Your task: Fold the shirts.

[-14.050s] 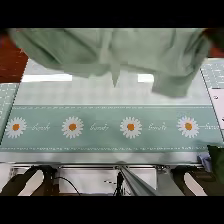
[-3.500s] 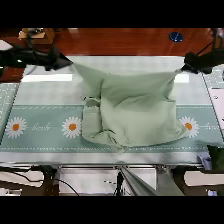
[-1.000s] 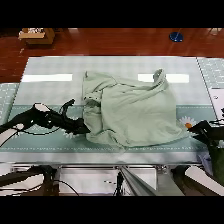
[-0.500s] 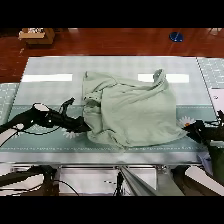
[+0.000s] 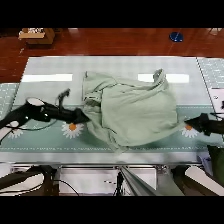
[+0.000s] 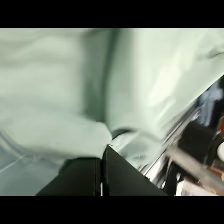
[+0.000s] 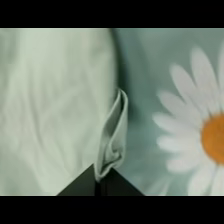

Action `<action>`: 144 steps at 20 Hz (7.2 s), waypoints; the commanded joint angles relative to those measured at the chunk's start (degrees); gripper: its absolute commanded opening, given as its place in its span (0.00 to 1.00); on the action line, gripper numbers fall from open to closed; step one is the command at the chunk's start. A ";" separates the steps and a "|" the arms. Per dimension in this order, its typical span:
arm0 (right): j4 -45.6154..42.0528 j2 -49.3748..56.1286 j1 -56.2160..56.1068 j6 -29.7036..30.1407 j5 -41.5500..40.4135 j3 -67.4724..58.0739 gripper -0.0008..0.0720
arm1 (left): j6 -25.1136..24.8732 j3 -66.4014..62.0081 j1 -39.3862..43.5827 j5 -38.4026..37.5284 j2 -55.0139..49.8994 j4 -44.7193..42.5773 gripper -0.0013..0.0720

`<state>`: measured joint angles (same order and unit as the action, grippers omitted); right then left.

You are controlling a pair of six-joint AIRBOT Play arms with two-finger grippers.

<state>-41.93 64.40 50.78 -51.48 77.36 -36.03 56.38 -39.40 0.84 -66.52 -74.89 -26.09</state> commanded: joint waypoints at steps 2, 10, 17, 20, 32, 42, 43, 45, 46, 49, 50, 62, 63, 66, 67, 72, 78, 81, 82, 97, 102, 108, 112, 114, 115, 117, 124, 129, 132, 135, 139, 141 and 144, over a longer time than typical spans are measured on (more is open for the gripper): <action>15.56 -8.26 -1.36 1.27 -5.62 -10.38 0.05 | -0.20 -16.52 -5.92 -3.15 10.82 4.59 0.04; 11.02 -18.27 -18.99 -10.01 -16.55 -45.64 0.05 | 3.58 -62.49 -11.39 -2.43 17.68 3.54 0.04; -8.52 -22.69 -19.21 -26.51 -15.30 -75.12 0.05 | 10.97 -85.40 -11.89 -1.46 22.12 -4.81 0.04; -14.84 -25.29 -19.21 -30.01 -5.07 -80.65 0.05 | 20.20 -85.31 -11.89 -6.82 29.49 -15.26 0.04; -30.56 -33.92 -25.03 -34.18 29.03 -73.66 0.04 | 27.52 -67.56 -11.89 -37.73 41.22 -37.07 0.04; -25.90 -20.65 -29.22 -30.29 15.06 -34.82 0.04 | 17.77 -32.13 -11.76 -19.39 30.34 -25.18 0.04; -22.67 -17.53 -29.22 -30.27 10.97 -34.86 0.04 | 16.98 -32.13 -11.76 -16.06 27.32 -23.58 0.04; -15.34 -11.37 -29.24 -30.05 0.55 -34.84 0.04 | 16.04 -32.13 -11.76 -9.81 20.72 -20.48 0.04; -12.68 -8.83 -29.24 -29.86 -4.37 -34.86 0.04 | 16.04 -32.13 -11.76 -7.26 17.29 -19.47 0.04; -8.00 -1.55 -29.42 -29.83 -14.49 -34.84 0.04 | 15.96 -32.13 -11.76 -3.15 7.52 -16.79 0.04; -8.15 0.90 -30.18 -29.57 -16.39 -34.86 0.04 | 13.92 -32.13 -11.76 -2.29 4.31 -14.56 0.04; -8.02 18.82 -40.59 -24.70 -53.33 -34.84 0.04 | -3.91 -32.28 -10.80 21.03 -13.70 0.92 0.04; -8.07 19.26 -40.61 -24.65 -54.45 -34.86 0.04 | -5.25 -32.28 -10.14 22.80 -14.16 0.90 0.04; -8.02 20.72 -40.61 -24.26 -56.17 -34.86 0.04 | -7.91 -32.28 -7.17 29.66 -15.30 0.90 0.04; -7.98 21.27 -40.61 -24.28 -56.39 -34.84 0.04 | -8.02 -32.28 -6.08 32.11 -15.54 0.83 0.04; -8.09 22.82 -40.61 -24.28 -50.23 -34.86 0.04 | -11.89 -32.26 -3.98 33.86 -16.28 0.24 0.04; -18.56 18.43 -37.59 -26.32 -27.74 -34.86 0.04 | -9.86 -33.88 -11.82 3.98 -14.71 -4.26 0.04; -26.40 15.82 -36.68 -27.61 -19.76 -34.84 0.04 | -2.82 -34.27 -16.44 -10.60 -14.84 -13.11 0.04; -27.93 15.74 -36.72 -27.78 -17.66 -34.84 0.04 | -0.02 -34.23 -17.16 -13.77 -15.02 -16.96 0.04; -46.14 18.80 -38.62 -23.04 -3.17 -38.49 0.49 | 7.17 -34.64 -16.28 -24.26 -18.97 -27.15 0.39; -43.52 9.53 -31.76 -25.14 7.78 -31.95 0.61 | 12.13 -19.58 -25.90 -22.99 -4.70 -29.64 0.39; -28.52 -1.31 -23.67 -20.39 2.51 -15.13 0.69 | 11.39 6.88 -30.42 -20.24 12.22 -29.42 0.86; -25.35 -5.20 -22.99 -19.71 0.15 -9.92 0.69 | 11.39 11.82 -30.29 -18.18 13.84 -29.40 0.85; -24.94 -5.60 -22.99 -19.74 0.31 -9.42 0.69 | 11.37 12.50 -29.51 -16.37 13.81 -29.24 0.85; -24.76 -5.60 -22.99 -19.74 0.37 -9.42 0.69 | 11.37 12.87 -28.65 -15.17 13.81 -29.24 0.85; -24.52 -5.60 -22.99 -19.71 0.37 -9.42 0.69 | 11.41 13.35 -26.01 -12.33 13.66 -29.20 0.85; -28.20 -5.60 -22.97 -20.83 0.81 -9.42 0.69 | 12.66 14.10 -10.93 -0.13 9.20 -21.42 0.85; -28.68 -5.60 -22.97 -22.43 1.81 -9.44 0.69 | 13.27 14.14 -2.89 3.58 2.73 -18.05 0.56; -30.10 -5.60 -22.97 -22.36 4.52 -9.44 0.69 | 10.10 14.12 -3.10 2.67 1.18 -18.25 0.05; -38.01 -5.57 -20.20 -22.43 5.88 -9.42 0.69 | 10.05 14.12 -4.96 0.81 1.27 -19.28 0.05; -23.96 -5.57 -6.91 -22.84 4.42 -8.94 0.68 | 5.77 14.12 -9.33 -2.32 1.60 -19.52 0.05; -23.50 -5.57 -6.21 -21.51 3.65 -7.87 0.68 | 4.87 14.12 -11.74 -2.51 1.60 -19.50 0.05; -24.22 -5.57 -6.21 -21.55 0.50 -3.74 0.69 | 4.28 14.12 -14.34 -2.58 1.60 -19.52 0.05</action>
<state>-67.75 58.81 43.07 -73.47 80.27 -42.48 62.00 -25.23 -11.03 -68.45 -73.28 -45.95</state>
